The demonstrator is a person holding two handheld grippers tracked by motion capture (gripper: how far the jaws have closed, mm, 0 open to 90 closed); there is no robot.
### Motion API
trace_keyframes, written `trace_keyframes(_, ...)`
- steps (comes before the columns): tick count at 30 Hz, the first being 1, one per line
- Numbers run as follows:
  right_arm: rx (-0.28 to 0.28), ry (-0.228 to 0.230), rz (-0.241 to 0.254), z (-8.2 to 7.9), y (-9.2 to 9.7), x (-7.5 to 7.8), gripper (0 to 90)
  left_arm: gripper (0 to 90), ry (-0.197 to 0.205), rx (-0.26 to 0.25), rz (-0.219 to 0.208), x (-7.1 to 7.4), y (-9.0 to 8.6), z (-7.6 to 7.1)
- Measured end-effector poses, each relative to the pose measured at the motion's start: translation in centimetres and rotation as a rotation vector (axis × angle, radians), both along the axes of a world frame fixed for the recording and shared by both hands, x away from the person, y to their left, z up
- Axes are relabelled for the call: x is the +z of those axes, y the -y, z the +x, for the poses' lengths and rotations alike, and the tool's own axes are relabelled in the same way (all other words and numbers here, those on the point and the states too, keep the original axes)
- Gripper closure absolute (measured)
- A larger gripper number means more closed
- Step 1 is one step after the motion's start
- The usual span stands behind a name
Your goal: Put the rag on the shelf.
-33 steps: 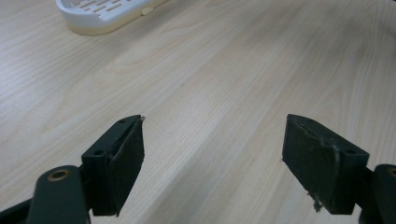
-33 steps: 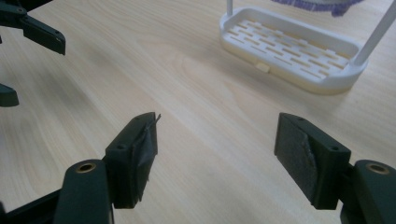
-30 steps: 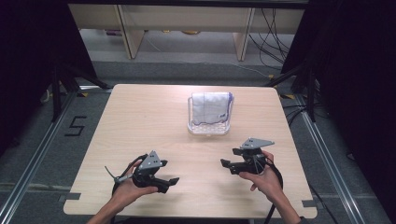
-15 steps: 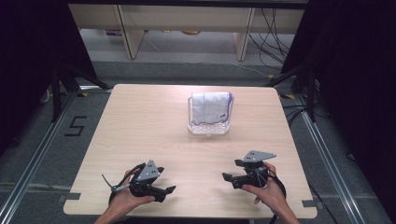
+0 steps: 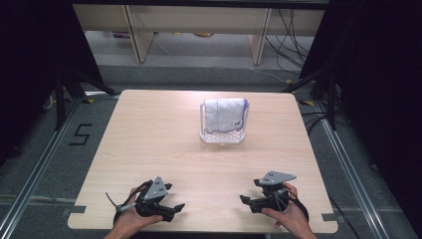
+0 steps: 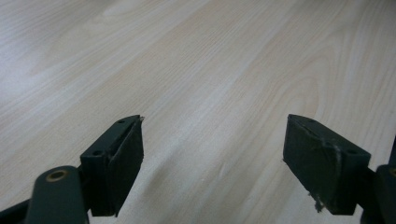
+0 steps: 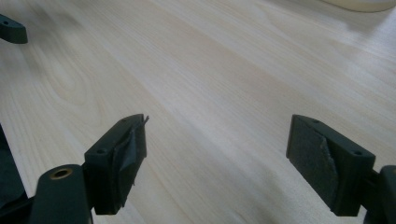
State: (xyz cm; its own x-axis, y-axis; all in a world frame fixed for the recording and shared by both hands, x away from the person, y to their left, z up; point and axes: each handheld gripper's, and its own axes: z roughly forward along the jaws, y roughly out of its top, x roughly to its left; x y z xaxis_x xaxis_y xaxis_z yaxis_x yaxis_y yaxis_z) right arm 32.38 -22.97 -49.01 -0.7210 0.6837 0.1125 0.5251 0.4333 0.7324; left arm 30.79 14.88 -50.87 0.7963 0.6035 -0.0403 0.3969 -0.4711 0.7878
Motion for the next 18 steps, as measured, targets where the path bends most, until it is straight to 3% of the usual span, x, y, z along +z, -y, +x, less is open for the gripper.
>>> trace_keyframes(3,-0.012,0.001,-0.001,0.04,0.11,-0.02,21.0,20.2,0.015,-0.003,0.024,0.13,-0.20,0.09)
trace_keyframes(6,-0.005,0.000,-0.005,0.09,0.05,-0.07,21.0,20.2,0.006,0.004,0.003,0.04,-0.10,0.12)
trace_keyframes(7,-0.014,-0.019,-0.004,-0.05,-0.10,-0.06,21.0,20.2,0.006,0.005,0.002,0.00,-0.09,0.13)
trace_keyframes(8,0.002,0.001,-0.011,0.11,-0.04,-0.11,21.1,20.2,0.003,-0.003,0.017,0.03,-0.19,0.19)
trace_keyframes(10,0.020,-0.007,-0.003,0.16,-0.10,-0.16,21.2,20.2,0.000,0.005,0.011,0.00,-0.16,0.19)
trace_keyframes(16,0.009,-0.007,-0.004,0.09,-0.12,-0.09,21.4,20.2,0.005,0.000,0.037,0.04,-0.37,0.40)
trace_keyframes(18,0.002,0.000,-0.011,0.03,-0.12,-0.03,21.5,20.2,-0.003,0.005,0.024,-0.02,-0.32,0.36)
